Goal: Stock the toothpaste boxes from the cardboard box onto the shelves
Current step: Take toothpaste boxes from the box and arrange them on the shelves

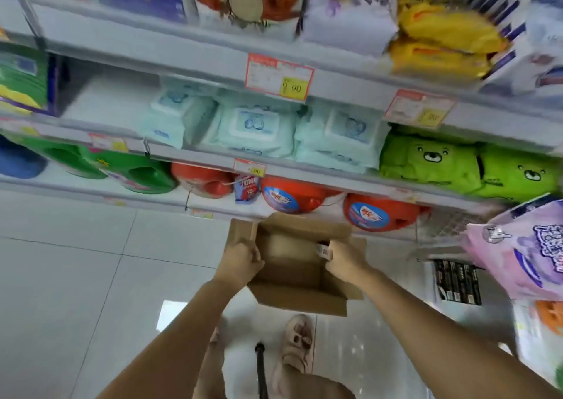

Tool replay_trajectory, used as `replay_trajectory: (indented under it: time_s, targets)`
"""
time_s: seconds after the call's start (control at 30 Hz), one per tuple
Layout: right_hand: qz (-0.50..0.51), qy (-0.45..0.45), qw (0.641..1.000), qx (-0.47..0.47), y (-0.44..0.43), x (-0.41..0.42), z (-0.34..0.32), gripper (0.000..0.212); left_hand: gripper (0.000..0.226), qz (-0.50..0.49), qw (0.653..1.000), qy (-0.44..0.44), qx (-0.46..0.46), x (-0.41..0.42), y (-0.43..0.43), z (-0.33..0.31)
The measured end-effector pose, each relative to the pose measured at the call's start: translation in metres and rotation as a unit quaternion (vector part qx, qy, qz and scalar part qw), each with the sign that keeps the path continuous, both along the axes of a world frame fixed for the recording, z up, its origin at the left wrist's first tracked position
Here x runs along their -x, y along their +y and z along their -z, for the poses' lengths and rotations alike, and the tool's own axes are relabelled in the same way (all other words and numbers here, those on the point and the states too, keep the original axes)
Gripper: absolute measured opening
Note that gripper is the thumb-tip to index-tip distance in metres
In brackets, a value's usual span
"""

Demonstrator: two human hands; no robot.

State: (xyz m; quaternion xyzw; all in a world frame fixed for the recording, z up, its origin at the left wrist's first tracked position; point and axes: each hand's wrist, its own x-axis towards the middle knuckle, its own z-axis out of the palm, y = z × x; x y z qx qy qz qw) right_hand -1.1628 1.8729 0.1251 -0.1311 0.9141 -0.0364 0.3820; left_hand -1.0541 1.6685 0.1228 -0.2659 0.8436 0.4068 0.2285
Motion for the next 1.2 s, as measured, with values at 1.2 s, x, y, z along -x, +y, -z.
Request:
replay_trajectory:
  time_s: [1.2]
  targets:
    - [0.036, 0.047, 0.989, -0.132, 0.066, 0.027, 0.261, 0.049, 0.045, 0.092, 0.986, 0.024, 0.139, -0.019, 0.023, 0.254]
